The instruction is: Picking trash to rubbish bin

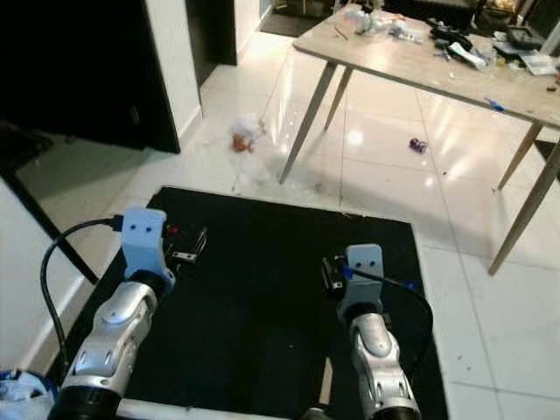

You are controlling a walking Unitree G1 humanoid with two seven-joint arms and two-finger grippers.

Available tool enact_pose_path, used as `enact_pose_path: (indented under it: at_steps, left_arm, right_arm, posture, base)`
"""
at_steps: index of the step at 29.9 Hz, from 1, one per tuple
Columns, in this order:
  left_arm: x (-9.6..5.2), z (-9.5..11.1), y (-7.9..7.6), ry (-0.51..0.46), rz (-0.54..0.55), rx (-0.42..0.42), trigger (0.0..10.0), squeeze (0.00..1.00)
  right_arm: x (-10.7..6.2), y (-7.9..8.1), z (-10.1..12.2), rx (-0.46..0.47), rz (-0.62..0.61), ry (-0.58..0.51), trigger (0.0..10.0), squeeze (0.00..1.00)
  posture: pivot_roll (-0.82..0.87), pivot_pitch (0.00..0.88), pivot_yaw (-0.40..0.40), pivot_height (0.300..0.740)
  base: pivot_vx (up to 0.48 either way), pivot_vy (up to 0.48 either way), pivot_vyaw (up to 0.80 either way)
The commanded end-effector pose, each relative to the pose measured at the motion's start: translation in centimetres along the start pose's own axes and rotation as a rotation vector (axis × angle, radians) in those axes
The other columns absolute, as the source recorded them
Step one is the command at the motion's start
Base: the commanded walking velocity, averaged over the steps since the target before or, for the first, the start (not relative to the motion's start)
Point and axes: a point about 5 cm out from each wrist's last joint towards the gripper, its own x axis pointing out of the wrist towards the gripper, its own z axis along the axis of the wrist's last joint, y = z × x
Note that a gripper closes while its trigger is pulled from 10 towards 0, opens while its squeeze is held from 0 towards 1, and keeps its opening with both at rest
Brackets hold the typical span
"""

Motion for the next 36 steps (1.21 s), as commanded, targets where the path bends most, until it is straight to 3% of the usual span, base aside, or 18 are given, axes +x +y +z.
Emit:
enact_pose_path:
  at_steps: [1, 4, 36]
  left_arm:
    - [-0.02, 0.01, -0.58, -0.003, -0.025, -0.008, 10.0, 0.00]
    - [0.02, 0.06, -0.63, -0.005, -0.030, -0.005, 10.0, 0.00]
    - [0.11, 0.49, -0.93, -0.023, -0.066, 0.001, 10.0, 0.00]
  right_arm:
    - [-0.18, -0.53, -0.11, 0.006, -0.022, 0.006, 10.0, 0.00]
    - [-0.19, -0.57, -0.10, 0.012, -0.026, 0.005, 10.0, 0.00]
    - [-0.31, -0.61, -0.16, 0.023, -0.044, 0.008, 10.0, 0.00]
  posture:
    - [-0.01, 0.139, -0.050, 0.740]
    - [-0.01, 0.140, -0.049, 0.740]
    - [-0.01, 0.135, -0.039, 0.740]
  base:
    - [0.371, 0.000, -0.80]
    - [0.372, 0.000, -0.68]
    - [0.400, 0.000, 0.00]
